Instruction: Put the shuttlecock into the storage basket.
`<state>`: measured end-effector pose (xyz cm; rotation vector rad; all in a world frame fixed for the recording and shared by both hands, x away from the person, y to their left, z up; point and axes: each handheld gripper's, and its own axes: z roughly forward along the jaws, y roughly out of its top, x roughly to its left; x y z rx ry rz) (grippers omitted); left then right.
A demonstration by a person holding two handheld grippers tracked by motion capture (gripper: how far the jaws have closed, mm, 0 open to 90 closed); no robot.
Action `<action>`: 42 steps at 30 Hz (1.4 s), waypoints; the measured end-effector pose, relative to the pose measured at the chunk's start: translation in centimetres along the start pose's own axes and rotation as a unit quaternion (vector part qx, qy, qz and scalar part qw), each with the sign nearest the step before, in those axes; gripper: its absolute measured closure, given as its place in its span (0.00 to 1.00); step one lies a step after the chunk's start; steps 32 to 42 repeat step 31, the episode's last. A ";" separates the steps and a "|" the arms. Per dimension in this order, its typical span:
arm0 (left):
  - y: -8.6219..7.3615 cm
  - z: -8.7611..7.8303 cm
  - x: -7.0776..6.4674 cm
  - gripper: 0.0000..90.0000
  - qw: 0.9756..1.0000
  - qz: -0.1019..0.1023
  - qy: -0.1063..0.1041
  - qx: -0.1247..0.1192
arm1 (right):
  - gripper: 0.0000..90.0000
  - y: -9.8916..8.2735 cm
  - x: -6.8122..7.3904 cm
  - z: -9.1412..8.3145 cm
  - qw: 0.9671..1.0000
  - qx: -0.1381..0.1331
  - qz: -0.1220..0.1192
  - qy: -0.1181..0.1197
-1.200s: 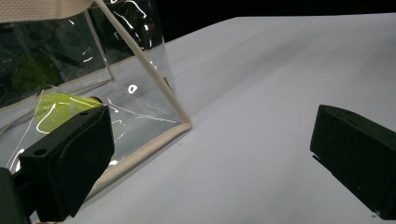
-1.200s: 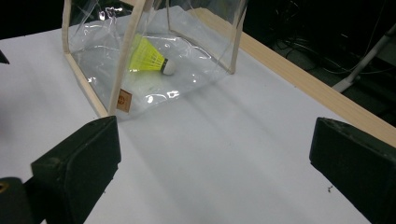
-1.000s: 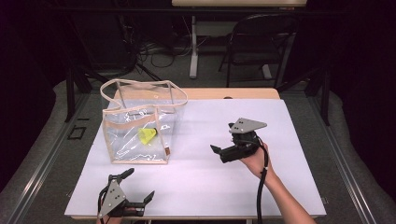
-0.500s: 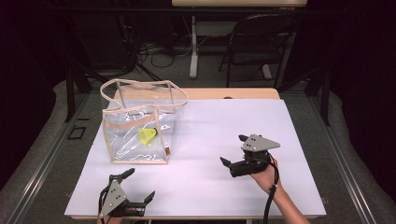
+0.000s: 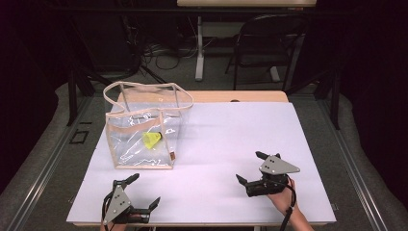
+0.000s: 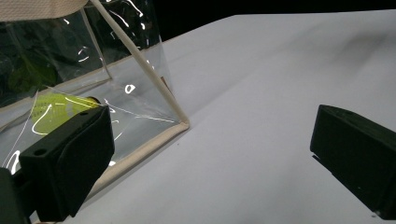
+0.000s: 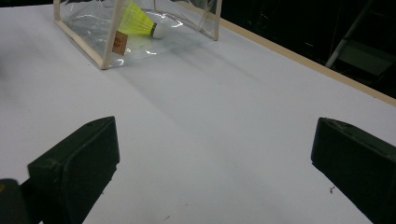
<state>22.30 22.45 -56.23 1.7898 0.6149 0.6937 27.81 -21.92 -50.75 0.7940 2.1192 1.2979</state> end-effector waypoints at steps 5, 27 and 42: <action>0.0 0.0 0.0 0.00 1.000 0.000 0.000 0.000 | 0.00 -1.5 0.4 -0.7 1.000 -0.012 -0.016 -0.010; 0.0 0.0 0.0 0.00 1.000 0.001 -0.001 0.001 | 0.00 -5.5 1.6 -2.0 0.998 -0.061 0.005 -0.028; 0.0 0.0 0.0 0.00 1.000 0.003 -0.002 -0.001 | 0.00 -5.4 1.7 -2.0 0.998 -0.060 0.005 -0.026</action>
